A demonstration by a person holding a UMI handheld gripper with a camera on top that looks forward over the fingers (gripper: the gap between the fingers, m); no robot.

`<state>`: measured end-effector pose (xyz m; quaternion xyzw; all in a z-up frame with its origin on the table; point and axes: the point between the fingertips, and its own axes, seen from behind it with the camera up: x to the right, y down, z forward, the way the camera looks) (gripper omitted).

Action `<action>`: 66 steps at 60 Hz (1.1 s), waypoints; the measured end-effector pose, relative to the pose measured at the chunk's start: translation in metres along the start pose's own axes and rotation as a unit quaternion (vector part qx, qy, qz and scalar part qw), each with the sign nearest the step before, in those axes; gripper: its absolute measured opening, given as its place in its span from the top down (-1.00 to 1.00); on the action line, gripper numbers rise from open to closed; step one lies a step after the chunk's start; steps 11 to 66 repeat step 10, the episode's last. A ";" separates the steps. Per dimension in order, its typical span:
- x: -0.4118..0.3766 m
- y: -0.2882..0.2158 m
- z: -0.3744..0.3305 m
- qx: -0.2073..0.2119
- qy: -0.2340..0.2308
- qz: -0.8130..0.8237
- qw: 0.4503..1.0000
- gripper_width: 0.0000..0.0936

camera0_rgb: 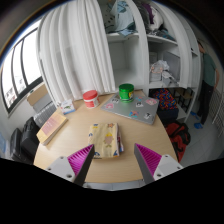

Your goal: Fold towel

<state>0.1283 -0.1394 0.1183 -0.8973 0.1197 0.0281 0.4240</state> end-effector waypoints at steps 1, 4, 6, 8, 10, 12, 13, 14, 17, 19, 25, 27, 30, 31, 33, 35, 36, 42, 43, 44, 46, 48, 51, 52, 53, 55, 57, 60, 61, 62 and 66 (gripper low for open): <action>0.002 -0.001 -0.007 0.003 -0.002 0.001 1.000 -0.78; 0.009 0.000 -0.026 0.010 -0.008 0.001 1.000 -0.78; 0.016 0.001 -0.037 0.012 -0.009 0.000 1.000 -0.78; 0.025 0.004 -0.048 0.009 -0.007 0.000 1.000 -0.78; 0.034 0.008 -0.057 0.008 -0.005 0.001 1.000 -0.78; 0.034 0.008 -0.057 0.008 -0.005 0.001 1.000 -0.78; 0.034 0.008 -0.057 0.008 -0.005 0.001 1.000 -0.78; 0.034 0.008 -0.057 0.008 -0.005 0.001 1.000 -0.78; 0.034 0.008 -0.057 0.008 -0.005 0.001 1.000 -0.78; 0.034 0.008 -0.057 0.008 -0.005 0.001 1.000 -0.78; 0.034 0.008 -0.057 0.008 -0.005 0.001 1.000 -0.78; 0.034 0.008 -0.057 0.008 -0.005 0.001 1.000 -0.78; 0.034 0.008 -0.057 0.008 -0.005 0.001 1.000 -0.78; 0.034 0.008 -0.057 0.008 -0.005 0.001 1.000 -0.78; 0.034 0.008 -0.057 0.008 -0.005 0.001 1.000 -0.78; 0.034 0.008 -0.057 0.008 -0.005 0.001 1.000 -0.78; 0.034 0.008 -0.057 0.008 -0.005 0.001 1.000 -0.78; 0.034 0.008 -0.057 0.008 -0.005 0.001 1.000 -0.78; 0.034 0.008 -0.057 0.008 -0.005 0.001 1.000 -0.78; 0.034 0.008 -0.057 0.008 -0.005 0.001 1.000 -0.78; 0.034 0.008 -0.057 0.008 -0.005 0.001 1.000 -0.78; 0.034 0.008 -0.057 0.008 -0.005 0.001 1.000 -0.78; 0.034 0.008 -0.057 0.008 -0.005 0.001 1.000 -0.78; 0.034 0.008 -0.057 0.008 -0.005 0.001 1.000 -0.78; 0.034 0.008 -0.057 0.008 -0.005 0.001 1.000 -0.78; 0.034 0.008 -0.057 0.008 -0.005 0.001 1.000 -0.78; 0.034 0.008 -0.057 0.008 -0.005 0.001 1.000 -0.78; 0.034 0.008 -0.057 0.008 -0.005 0.001 1.000 -0.78; 0.034 0.008 -0.057 0.008 -0.005 0.001 1.000 -0.78; 0.034 0.008 -0.057 0.008 -0.005 0.001 1.000 -0.78; 0.034 0.008 -0.057 0.008 -0.005 0.001 1.000 -0.78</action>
